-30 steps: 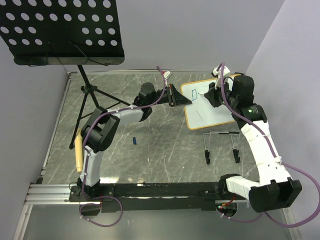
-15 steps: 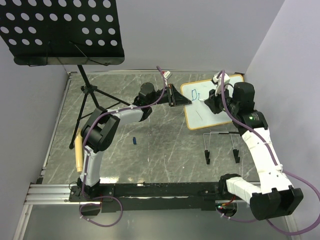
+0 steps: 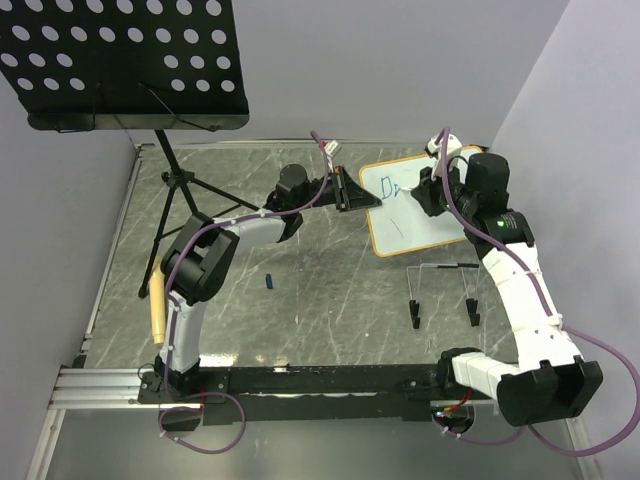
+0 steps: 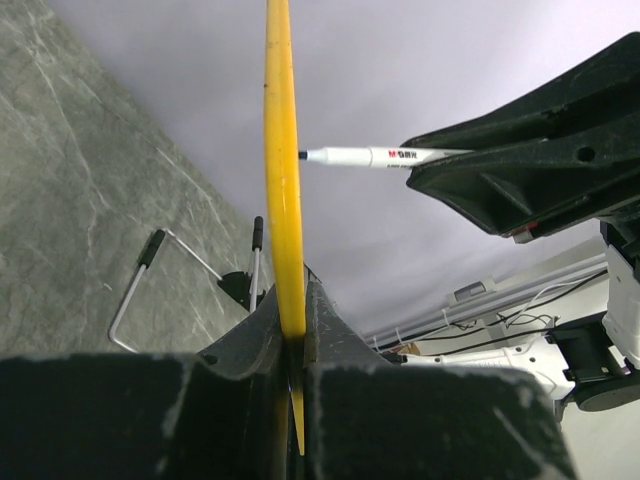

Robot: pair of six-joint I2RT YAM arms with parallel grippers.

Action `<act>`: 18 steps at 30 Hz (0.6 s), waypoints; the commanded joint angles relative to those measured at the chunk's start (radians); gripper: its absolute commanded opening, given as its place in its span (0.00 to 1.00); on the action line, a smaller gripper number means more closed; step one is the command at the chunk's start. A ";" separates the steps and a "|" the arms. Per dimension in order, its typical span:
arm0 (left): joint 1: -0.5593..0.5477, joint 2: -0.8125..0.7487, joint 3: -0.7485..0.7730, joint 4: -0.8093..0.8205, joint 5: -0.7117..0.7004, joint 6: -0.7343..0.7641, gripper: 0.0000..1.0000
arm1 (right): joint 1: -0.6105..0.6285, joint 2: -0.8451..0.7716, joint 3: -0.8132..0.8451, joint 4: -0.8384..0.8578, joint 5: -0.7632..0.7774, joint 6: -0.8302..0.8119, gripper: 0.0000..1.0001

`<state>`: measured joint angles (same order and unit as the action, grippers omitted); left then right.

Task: Write a sentence on the whiteboard

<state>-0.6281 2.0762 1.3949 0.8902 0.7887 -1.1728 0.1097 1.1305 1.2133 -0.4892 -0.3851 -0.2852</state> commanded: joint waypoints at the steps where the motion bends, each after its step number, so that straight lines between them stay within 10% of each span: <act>1: -0.010 -0.082 0.026 0.168 0.027 -0.030 0.01 | -0.018 0.023 0.046 0.032 0.031 0.004 0.00; 18: -0.005 -0.099 0.018 0.132 0.023 -0.007 0.01 | -0.044 -0.081 0.118 -0.026 -0.109 0.037 0.00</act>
<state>-0.6300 2.0762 1.3949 0.8997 0.8013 -1.1725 0.0811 1.0935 1.2804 -0.5243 -0.4522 -0.2657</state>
